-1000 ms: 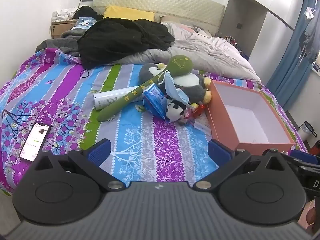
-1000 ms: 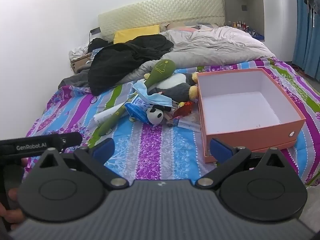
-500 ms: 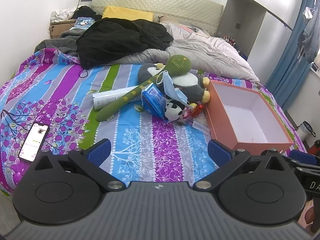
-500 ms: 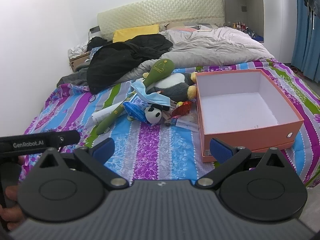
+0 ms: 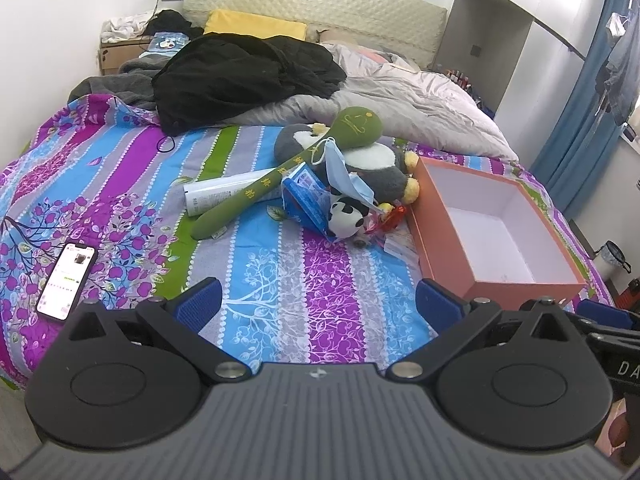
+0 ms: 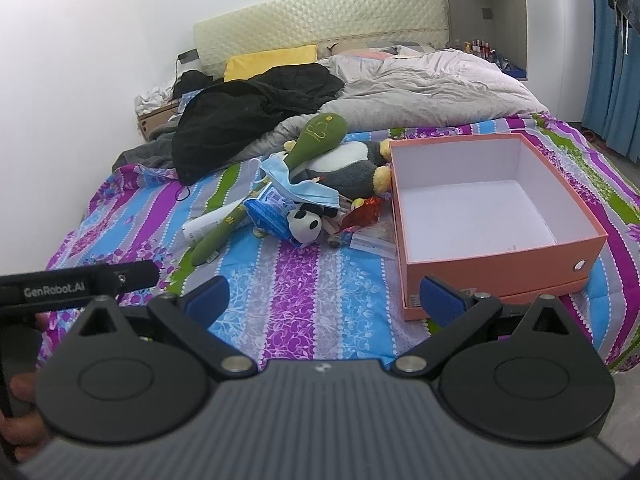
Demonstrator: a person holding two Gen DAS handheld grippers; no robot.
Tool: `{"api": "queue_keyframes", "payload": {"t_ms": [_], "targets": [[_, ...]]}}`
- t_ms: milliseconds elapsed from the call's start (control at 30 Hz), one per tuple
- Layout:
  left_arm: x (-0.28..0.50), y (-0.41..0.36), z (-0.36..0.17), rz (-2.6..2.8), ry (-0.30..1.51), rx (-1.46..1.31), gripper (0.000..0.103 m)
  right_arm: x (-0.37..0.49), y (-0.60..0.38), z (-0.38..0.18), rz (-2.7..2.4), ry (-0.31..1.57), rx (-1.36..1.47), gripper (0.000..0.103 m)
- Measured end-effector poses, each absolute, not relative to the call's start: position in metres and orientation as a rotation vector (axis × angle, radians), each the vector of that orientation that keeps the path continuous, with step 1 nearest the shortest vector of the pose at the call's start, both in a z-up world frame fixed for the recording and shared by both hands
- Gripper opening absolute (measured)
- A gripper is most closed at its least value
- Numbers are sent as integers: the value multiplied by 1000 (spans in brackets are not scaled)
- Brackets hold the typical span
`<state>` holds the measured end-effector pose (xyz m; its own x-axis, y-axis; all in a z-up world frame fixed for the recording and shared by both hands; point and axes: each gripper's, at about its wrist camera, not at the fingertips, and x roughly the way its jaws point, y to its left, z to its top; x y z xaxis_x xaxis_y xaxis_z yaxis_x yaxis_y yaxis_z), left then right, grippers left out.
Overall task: Organize soft objects
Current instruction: 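Move both tools toward the pile of soft items beside the pink box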
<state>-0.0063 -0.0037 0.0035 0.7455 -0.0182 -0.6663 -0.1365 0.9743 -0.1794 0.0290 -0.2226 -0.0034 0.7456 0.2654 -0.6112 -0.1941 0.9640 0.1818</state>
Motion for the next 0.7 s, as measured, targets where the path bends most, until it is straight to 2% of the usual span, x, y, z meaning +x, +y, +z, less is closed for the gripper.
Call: {"api": "queue_keyframes", "payload": {"t_ms": [700], "targets": [[-3, -7, 1, 65, 728, -191, 103, 35, -218, -14, 249, 724, 106, 103]]}}
